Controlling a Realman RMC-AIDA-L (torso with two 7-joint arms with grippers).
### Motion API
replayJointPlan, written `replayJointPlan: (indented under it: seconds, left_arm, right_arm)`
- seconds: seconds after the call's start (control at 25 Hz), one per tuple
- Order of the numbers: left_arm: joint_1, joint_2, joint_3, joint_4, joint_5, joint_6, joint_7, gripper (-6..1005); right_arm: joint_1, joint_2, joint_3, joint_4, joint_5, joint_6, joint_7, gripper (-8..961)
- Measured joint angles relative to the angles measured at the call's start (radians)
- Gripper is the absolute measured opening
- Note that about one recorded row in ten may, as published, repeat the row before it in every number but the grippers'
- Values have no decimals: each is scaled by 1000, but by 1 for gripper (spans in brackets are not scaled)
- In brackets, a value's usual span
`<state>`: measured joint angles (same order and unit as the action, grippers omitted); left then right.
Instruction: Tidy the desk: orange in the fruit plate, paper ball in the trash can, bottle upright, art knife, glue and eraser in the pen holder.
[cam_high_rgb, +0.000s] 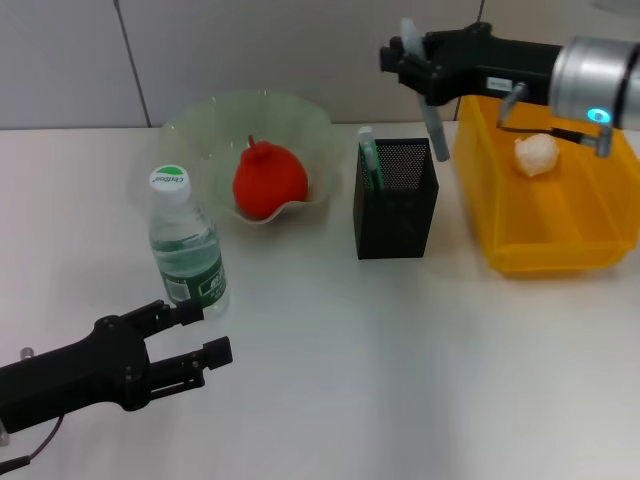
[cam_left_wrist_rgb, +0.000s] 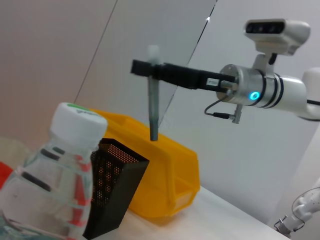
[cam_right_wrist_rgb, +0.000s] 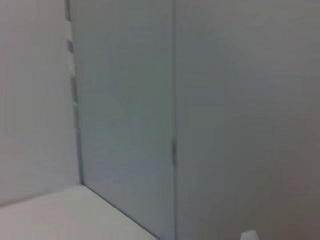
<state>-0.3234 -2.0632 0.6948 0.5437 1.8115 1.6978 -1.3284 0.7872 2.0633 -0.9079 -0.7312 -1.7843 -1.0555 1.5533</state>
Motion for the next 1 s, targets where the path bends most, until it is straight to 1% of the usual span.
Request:
replayJointPlan:
  seconds: [0.04, 0.08, 0.12, 0.2, 0.28, 0.4, 0.76, 0.88, 1.0]
  left_arm:
    - [-1, 0, 0, 0, 0, -3, -2, 832]
    - [-2, 0, 0, 0, 0, -7, -5, 832]
    - [-3, 0, 0, 0, 0, -9, -6, 832]
    - [-5, 0, 0, -1, 0, -10, -6, 832]
    - [-6, -1, 0, -1, 0, -10, -6, 832]
    - [-15, -2, 0, -9, -1, -10, -7, 832]
    - [-15, -1, 0, -11, -2, -10, -8, 832]
    - [-11, -1, 0, -11, -2, -8, -4, 832]
    - [-10, -2, 0, -11, -2, -7, 2, 832]
  right_arm:
    - [0, 0, 0, 0, 0, 0, 0, 137]
    - [24, -2, -31, 0, -45, 52, 74, 137]
    - [24, -2, -31, 0, -45, 52, 74, 136]
    - [53, -3, -39, 7, -82, 82, 127, 136]
    - [59, -3, -39, 10, -83, 85, 133, 136]
    - [89, -4, -42, 44, -99, 102, 169, 135]
    - [110, 2, -43, 48, -184, 126, 257, 138]
    - [109, 3, -43, 47, -188, 124, 261, 150]
    - [105, 10, -44, 53, -187, 126, 234, 163]
